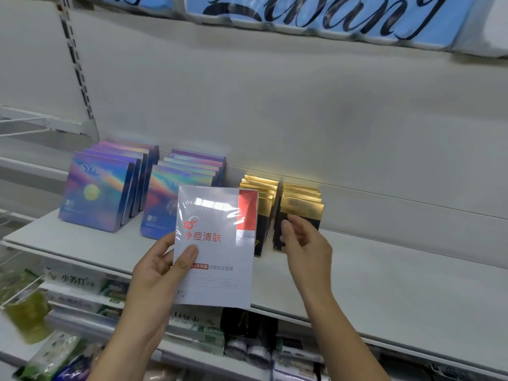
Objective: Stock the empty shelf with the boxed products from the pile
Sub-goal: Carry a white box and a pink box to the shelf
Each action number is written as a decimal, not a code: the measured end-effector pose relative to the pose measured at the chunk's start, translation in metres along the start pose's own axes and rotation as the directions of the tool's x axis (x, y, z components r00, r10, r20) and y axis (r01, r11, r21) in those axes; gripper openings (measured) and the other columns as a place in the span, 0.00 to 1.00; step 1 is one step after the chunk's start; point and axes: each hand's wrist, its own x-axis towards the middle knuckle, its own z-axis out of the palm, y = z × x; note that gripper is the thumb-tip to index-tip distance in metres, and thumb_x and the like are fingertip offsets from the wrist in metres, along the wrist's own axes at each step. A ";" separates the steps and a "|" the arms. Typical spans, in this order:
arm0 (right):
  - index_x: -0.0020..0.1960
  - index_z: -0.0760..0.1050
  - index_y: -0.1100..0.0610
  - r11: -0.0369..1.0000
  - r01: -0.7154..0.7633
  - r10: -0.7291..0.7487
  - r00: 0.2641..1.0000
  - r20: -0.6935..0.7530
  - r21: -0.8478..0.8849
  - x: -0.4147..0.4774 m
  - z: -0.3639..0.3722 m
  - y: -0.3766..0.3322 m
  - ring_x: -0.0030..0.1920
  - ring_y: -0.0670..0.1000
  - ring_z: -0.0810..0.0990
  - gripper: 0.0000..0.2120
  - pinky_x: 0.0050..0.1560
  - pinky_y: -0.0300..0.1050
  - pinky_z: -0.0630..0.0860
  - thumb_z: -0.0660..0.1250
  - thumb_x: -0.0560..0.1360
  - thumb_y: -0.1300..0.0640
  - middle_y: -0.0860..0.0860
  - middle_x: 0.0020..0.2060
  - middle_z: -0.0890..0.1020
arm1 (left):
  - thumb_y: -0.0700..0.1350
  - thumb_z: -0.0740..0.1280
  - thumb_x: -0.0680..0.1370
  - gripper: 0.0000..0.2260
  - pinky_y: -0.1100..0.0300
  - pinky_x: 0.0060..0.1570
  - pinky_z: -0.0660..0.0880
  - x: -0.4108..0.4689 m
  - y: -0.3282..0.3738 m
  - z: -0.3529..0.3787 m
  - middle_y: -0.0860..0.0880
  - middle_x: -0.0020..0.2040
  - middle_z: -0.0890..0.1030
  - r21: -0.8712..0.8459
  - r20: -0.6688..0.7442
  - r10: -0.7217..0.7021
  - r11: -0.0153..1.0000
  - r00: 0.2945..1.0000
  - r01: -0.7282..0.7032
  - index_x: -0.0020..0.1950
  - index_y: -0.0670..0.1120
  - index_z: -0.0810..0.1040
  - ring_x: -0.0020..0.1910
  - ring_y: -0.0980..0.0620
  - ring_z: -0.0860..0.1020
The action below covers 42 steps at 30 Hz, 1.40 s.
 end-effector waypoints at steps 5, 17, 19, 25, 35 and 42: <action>0.61 0.80 0.52 0.933 -0.174 0.093 0.962 0.255 0.316 -0.014 -0.062 -0.018 0.48 0.54 0.87 0.20 0.46 0.54 0.85 0.64 0.76 0.42 0.53 0.49 0.87 | 0.54 0.77 0.68 0.21 0.55 0.44 0.84 0.002 -0.021 0.054 0.45 0.51 0.87 -0.004 0.121 -0.035 0.999 0.992 0.035 0.59 0.50 0.81 0.49 0.47 0.86; 0.64 0.78 0.52 0.942 -0.183 0.120 0.966 0.228 0.281 0.012 -0.204 0.028 0.50 0.53 0.87 0.18 0.50 0.51 0.84 0.73 0.76 0.62 0.51 0.50 0.88 | 0.47 0.71 0.73 0.19 0.52 0.44 0.84 -0.019 -0.068 0.219 0.47 0.53 0.87 0.089 0.288 -0.066 0.995 0.955 0.042 0.63 0.48 0.77 0.51 0.46 0.86; 0.64 0.78 0.52 0.937 -0.205 0.141 0.963 0.230 0.283 0.020 -0.223 0.040 0.51 0.54 0.87 0.18 0.53 0.54 0.84 0.73 0.76 0.62 0.52 0.51 0.88 | 0.50 0.72 0.72 0.21 0.49 0.46 0.84 -0.019 -0.076 0.242 0.49 0.54 0.87 0.105 0.282 -0.064 0.994 0.957 0.035 0.65 0.50 0.76 0.51 0.47 0.86; 0.64 0.78 0.51 0.935 -0.240 0.174 0.951 0.255 0.260 0.047 -0.258 0.074 0.51 0.54 0.87 0.20 0.56 0.57 0.83 0.75 0.74 0.62 0.51 0.51 0.88 | 0.51 0.72 0.72 0.19 0.54 0.42 0.84 -0.014 -0.093 0.296 0.54 0.51 0.87 0.143 0.275 -0.087 0.988 0.957 0.049 0.63 0.54 0.75 0.50 0.51 0.86; 0.62 0.78 0.50 0.964 -0.218 0.170 0.947 0.272 0.155 0.074 -0.259 0.102 0.49 0.49 0.87 0.19 0.54 0.46 0.83 0.73 0.74 0.66 0.46 0.49 0.88 | 0.44 0.73 0.77 0.19 0.49 0.51 0.83 0.046 -0.073 0.325 0.48 0.55 0.86 0.258 0.308 -0.008 0.963 0.951 -0.075 0.68 0.50 0.75 0.52 0.49 0.85; 0.55 0.82 0.53 0.981 -0.177 0.161 0.970 0.181 0.079 0.107 -0.239 0.114 0.48 0.50 0.86 0.10 0.54 0.50 0.83 0.74 0.75 0.61 0.49 0.48 0.87 | 0.44 0.74 0.77 0.16 0.44 0.53 0.82 0.098 -0.081 0.333 0.51 0.51 0.86 0.458 0.277 0.029 0.875 0.961 -0.158 0.63 0.51 0.78 0.49 0.51 0.85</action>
